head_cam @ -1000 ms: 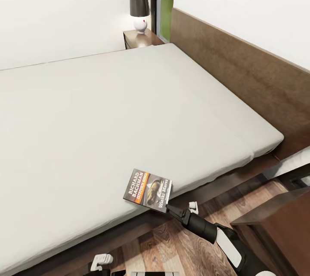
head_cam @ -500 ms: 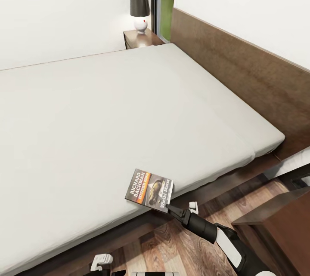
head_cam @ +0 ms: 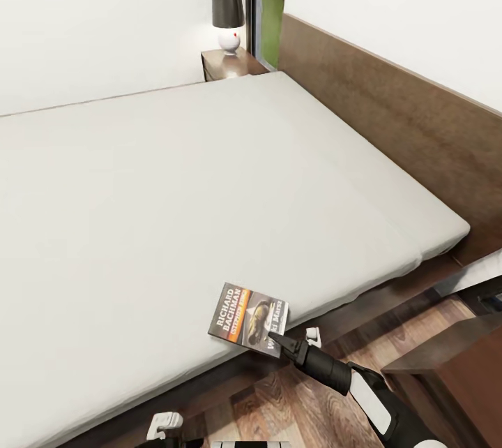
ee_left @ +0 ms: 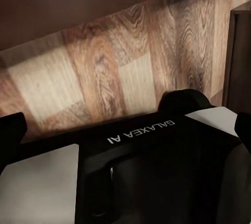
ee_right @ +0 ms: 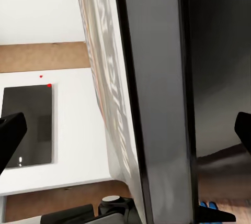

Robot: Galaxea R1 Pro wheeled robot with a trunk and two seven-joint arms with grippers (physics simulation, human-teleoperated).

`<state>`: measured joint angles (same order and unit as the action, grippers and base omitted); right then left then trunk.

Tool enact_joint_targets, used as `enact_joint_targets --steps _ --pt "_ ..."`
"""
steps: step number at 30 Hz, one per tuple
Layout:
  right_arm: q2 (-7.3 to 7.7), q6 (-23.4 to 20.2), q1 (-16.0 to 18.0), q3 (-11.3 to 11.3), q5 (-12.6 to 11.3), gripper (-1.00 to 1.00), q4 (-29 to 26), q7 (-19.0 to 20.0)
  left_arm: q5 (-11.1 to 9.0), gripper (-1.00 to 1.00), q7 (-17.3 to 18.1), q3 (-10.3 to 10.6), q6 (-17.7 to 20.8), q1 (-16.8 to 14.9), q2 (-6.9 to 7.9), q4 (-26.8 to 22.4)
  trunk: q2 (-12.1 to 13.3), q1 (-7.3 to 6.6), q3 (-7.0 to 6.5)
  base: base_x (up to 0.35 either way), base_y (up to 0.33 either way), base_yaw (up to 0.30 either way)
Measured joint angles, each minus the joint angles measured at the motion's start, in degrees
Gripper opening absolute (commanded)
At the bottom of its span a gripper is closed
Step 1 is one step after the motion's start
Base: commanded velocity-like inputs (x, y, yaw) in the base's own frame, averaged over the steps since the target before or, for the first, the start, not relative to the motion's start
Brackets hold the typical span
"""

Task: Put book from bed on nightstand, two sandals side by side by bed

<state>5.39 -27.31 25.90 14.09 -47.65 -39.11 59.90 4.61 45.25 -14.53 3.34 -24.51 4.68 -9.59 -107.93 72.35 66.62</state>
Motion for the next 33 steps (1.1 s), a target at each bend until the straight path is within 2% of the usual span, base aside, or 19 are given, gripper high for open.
enact_joint_targets --steps 6,7,28,33 --pt "0.0 0.0 0.0 0.0 0.0 1.0 0.0 0.0 0.0 1.0 0.0 0.0 0.0 0.0 0.0 0.0 0.0 0.0 0.0 0.006 0.004 0.0" --pt "0.0 0.0 0.0 0.0 0.0 -1.0 0.0 0.0 0.0 1.0 0.0 0.0 0.0 0.0 0.0 0.0 0.0 0.0 0.0 0.0 0.0 0.0" --pt "0.0 0.0 0.0 -0.1 -0.1 -1.0 0.0 0.0 0.0 1.0 0.0 0.0 0.0 0.0 0.0 0.0 0.0 0.0 0.0 0.0 0.0 0.0" --pt "0.0 0.0 0.0 0.0 0.0 -1.0 0.0 0.1 0.0 1.0 0.0 0.0 0.1 0.0 0.0 0.0 2.0 -1.09 -0.89 0.0 0.0 0.0"
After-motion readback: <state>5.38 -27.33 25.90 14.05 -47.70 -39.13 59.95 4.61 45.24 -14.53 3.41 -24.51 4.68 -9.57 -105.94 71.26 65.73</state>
